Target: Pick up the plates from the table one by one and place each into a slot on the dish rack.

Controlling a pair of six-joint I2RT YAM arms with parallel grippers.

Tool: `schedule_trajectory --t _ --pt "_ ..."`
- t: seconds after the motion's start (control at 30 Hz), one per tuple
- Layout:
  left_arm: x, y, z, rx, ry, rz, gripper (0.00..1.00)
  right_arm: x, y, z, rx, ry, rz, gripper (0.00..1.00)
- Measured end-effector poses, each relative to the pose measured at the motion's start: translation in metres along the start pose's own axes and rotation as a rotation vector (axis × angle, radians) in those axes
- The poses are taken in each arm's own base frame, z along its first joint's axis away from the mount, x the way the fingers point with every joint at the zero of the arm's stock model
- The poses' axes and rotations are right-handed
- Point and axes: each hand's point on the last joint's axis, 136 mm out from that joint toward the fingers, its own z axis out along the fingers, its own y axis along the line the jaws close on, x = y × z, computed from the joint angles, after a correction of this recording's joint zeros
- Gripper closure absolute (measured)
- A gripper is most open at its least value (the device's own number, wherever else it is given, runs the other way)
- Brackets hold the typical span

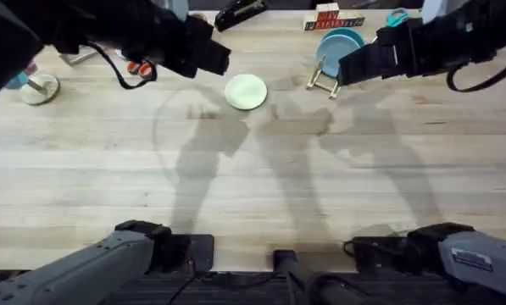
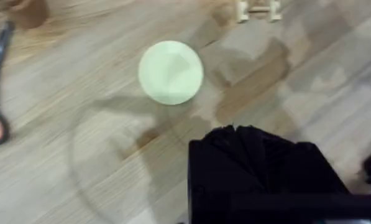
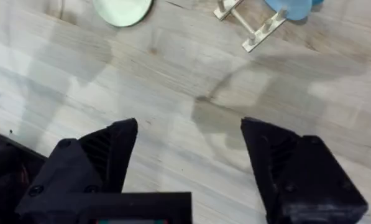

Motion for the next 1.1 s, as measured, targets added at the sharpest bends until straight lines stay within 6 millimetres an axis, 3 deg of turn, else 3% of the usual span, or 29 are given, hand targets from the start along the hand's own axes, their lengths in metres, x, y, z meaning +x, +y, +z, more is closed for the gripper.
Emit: schedule_trajectory --t 0.17,0.57,0.7,0.73,1.1 --pt "-0.001 -0.004 0.008 0.092 0.005 -0.039 0.961 0.000 0.000 0.000 0.000 0.000 0.000 0.006" --pt "-0.028 0.032 0.016 0.248 0.055 -0.238 0.962 0.000 0.000 0.000 0.000 -0.001 0.000 0.005" --pt "-0.037 0.043 0.036 0.277 0.078 -0.242 0.962 0.000 0.000 0.000 0.000 -0.001 0.000 0.005" --pt "-0.032 0.049 0.051 0.298 0.107 -0.227 0.962 0.000 0.000 0.000 0.000 -0.001 0.000 0.005" --pt "-0.018 0.080 0.102 0.383 0.128 -0.253 0.962 0.000 0.000 0.000 0.000 -0.001 0.000 0.006"
